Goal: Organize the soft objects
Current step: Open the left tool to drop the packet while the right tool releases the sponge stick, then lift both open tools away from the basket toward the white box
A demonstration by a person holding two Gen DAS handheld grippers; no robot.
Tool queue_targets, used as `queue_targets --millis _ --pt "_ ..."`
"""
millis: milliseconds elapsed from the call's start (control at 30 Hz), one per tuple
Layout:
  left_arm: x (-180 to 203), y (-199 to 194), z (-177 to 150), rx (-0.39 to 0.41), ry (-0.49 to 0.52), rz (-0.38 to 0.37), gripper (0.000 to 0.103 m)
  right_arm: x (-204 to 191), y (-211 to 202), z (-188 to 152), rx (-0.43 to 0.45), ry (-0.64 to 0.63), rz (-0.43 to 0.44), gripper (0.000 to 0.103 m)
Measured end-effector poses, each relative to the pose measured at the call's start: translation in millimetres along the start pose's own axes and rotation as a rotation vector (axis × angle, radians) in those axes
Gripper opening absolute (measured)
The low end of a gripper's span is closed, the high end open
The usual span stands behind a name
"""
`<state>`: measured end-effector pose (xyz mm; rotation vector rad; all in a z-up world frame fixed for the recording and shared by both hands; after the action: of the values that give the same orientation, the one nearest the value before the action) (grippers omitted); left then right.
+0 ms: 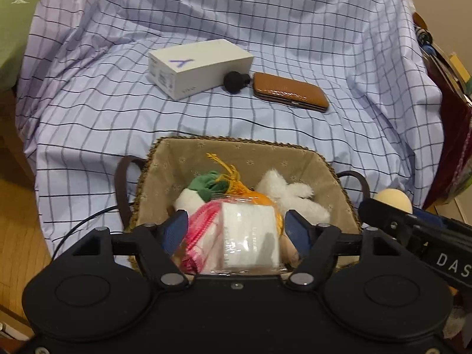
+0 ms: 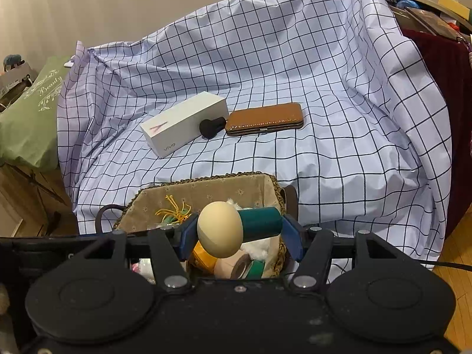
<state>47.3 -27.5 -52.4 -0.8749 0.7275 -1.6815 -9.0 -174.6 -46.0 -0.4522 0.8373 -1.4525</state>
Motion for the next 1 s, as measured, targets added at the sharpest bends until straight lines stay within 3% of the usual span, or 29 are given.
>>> queue_targets --millis 333,1000 --pt "-13.1 -7.3 -6.5 0.036 -0.061 0.084 0.069 -6.4 4.9 0.4 -0.029 -0.030 -0.008 0.060" --pt "-14.2 -9.1 -11.7 0.036 -0.054 0.111 0.069 -11.8 8.0 0.3 -0.046 -0.061 -0.008 0.064"
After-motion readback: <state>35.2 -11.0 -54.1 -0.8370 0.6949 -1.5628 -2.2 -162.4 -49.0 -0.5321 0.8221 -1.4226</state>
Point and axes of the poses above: each gripper's, at about its wrist camera, not at the fingertips, and y roughly the way its jaws point, x to its right, z to its top, the point moved 1 cm from there along y, roughly the way its jaws point, and after that the axes turned 7 degrees about -x, right-handed, at the moved point
